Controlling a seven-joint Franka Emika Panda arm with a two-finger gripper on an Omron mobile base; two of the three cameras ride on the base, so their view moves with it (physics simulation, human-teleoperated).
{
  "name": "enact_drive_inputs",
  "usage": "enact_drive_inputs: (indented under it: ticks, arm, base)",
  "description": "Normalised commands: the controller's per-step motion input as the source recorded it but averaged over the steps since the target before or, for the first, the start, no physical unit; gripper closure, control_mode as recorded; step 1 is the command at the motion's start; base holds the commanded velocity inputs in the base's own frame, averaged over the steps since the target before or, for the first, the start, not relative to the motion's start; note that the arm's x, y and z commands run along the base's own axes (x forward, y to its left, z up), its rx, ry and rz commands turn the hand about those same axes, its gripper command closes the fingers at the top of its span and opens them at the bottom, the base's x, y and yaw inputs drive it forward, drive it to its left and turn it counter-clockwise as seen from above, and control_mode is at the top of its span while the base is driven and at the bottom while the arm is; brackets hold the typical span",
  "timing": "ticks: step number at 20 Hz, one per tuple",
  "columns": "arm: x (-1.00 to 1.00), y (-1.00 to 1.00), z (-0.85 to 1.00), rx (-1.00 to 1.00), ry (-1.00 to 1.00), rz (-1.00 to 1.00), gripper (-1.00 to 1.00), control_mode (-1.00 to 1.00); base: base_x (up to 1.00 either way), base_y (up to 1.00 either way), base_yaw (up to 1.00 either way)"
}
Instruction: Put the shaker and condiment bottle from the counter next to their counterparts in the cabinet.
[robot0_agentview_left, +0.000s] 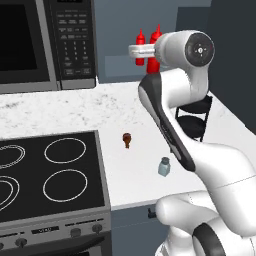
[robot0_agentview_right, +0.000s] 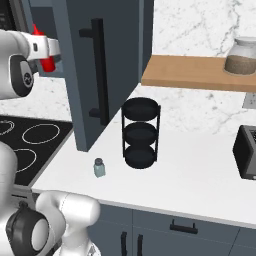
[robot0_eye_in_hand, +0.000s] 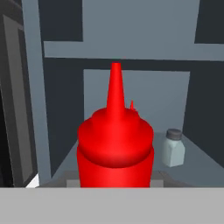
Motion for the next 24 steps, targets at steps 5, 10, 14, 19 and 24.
enact_drive_inputs:
  ticks: [5,10,14,19,24]
  arm:
    - [0.21,-0.01,-0.15,0.00,-0.02,0.07,1.00,-1.00]
    - [0.20,0.00,-0.03,0.00,-0.05,0.04,1.00,-1.00]
    - [0.27,0.00,-0.07,0.00,0.00,0.00,1.00,-1.00]
    - [0.30,0.00,-0.01,0.00,0.00,0.00,1.00,-1.00]
    - [0.23,0.00,-0.01,0.00,0.00,0.00,1.00,-1.00]
  base:
    - [0.00,0.00,0.00]
    - [0.00,0.00,0.00]
    - [0.00,0.00,0.00]
    - [0.00,0.00,0.00]
    - [0.00,0.00,0.00]
